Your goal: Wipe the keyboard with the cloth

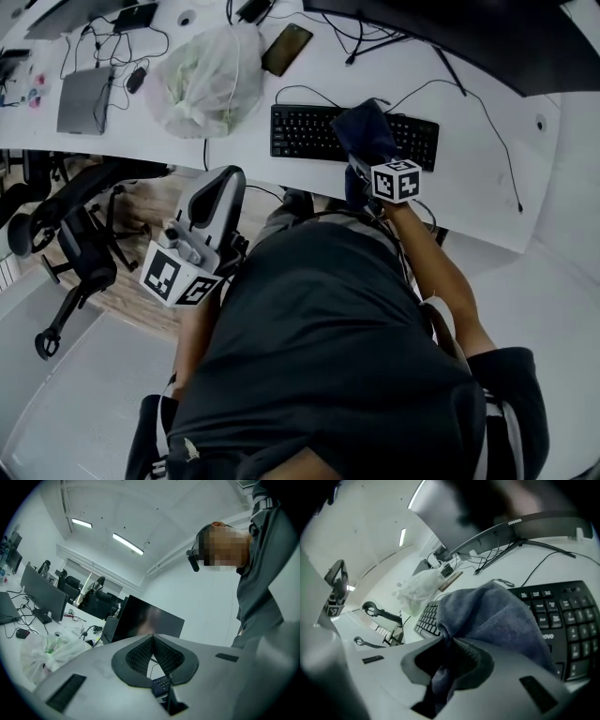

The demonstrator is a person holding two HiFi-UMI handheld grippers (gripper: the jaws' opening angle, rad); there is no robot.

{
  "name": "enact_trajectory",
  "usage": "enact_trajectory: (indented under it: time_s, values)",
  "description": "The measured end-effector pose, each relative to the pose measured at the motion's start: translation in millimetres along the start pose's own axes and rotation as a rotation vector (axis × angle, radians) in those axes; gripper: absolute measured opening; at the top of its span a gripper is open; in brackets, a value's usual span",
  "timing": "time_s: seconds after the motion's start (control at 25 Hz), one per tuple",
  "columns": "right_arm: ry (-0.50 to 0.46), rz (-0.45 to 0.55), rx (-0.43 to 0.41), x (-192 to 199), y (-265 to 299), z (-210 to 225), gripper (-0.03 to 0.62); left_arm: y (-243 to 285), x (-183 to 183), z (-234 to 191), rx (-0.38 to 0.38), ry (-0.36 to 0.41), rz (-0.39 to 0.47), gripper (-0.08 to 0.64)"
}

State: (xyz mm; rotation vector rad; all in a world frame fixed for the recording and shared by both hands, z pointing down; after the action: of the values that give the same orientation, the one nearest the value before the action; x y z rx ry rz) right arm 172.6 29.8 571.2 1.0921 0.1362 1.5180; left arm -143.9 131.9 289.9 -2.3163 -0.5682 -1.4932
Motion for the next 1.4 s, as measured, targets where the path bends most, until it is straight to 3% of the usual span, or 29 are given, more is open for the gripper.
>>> enact_trajectory:
  time_s: [0.12, 0.28, 0.36, 0.52, 0.64, 0.76, 0.84, 1.04, 1.12, 1.24, 1.32, 1.4]
  values:
    - [-0.011, 0.036, -0.017, -15, 10, 2, 0.049, -6, 1, -3, -0.013, -0.003, -0.002, 0.003]
    - [0.035, 0.143, 0.047, -70, 26, 21, 0.051, -8, 3, -5, -0.011, -0.004, -0.011, 0.003]
    - [0.017, 0.077, 0.053, -61, 27, 8, 0.050, -8, 2, -4, -0.007, 0.002, -0.006, 0.003]
    - [0.020, -0.105, -0.017, -9, 29, -31, 0.049, -14, -2, -12, -0.020, -0.006, 0.006, 0.003]
    - [-0.016, -0.020, -0.009, -36, 35, -26, 0.050, -19, 0, -18, -0.024, -0.013, 0.000, 0.003]
    - [-0.035, 0.064, 0.092, -76, 43, -6, 0.051, -19, 1, -20, -0.015, -0.015, -0.010, 0.003]
    - [-0.007, 0.044, 0.124, -70, 43, -6, 0.050, -19, 0, -21, -0.010, -0.011, -0.006, 0.003]
    - [0.031, -0.083, 0.028, -11, 37, -43, 0.049, -31, -4, -35, -0.033, -0.018, 0.012, 0.003]
    - [0.017, -0.042, 0.010, -26, 40, -40, 0.049, -37, -4, -40, -0.045, -0.020, 0.012, 0.003]
    - [0.038, 0.108, 0.040, -69, 49, -18, 0.049, -43, -7, -48, -0.056, -0.015, 0.014, 0.003]
    - [0.094, 0.102, 0.063, -75, 57, -13, 0.049, -44, -10, -52, -0.059, -0.005, 0.020, 0.003]
    - [0.114, 0.035, 0.048, -52, 57, -29, 0.049, -47, -14, -57, -0.067, 0.002, 0.025, 0.003]
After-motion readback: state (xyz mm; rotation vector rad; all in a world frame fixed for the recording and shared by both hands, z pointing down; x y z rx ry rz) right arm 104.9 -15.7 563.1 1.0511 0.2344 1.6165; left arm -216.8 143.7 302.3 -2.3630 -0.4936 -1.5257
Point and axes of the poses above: the fingertips, and each gripper's own axes: y forward along the fingers, z to its right, x out of its underside, the point moved 10 cm from there along -y, backward along the fingers, and after that the axes turned 6 degrees about z, right-handed, at the moved point
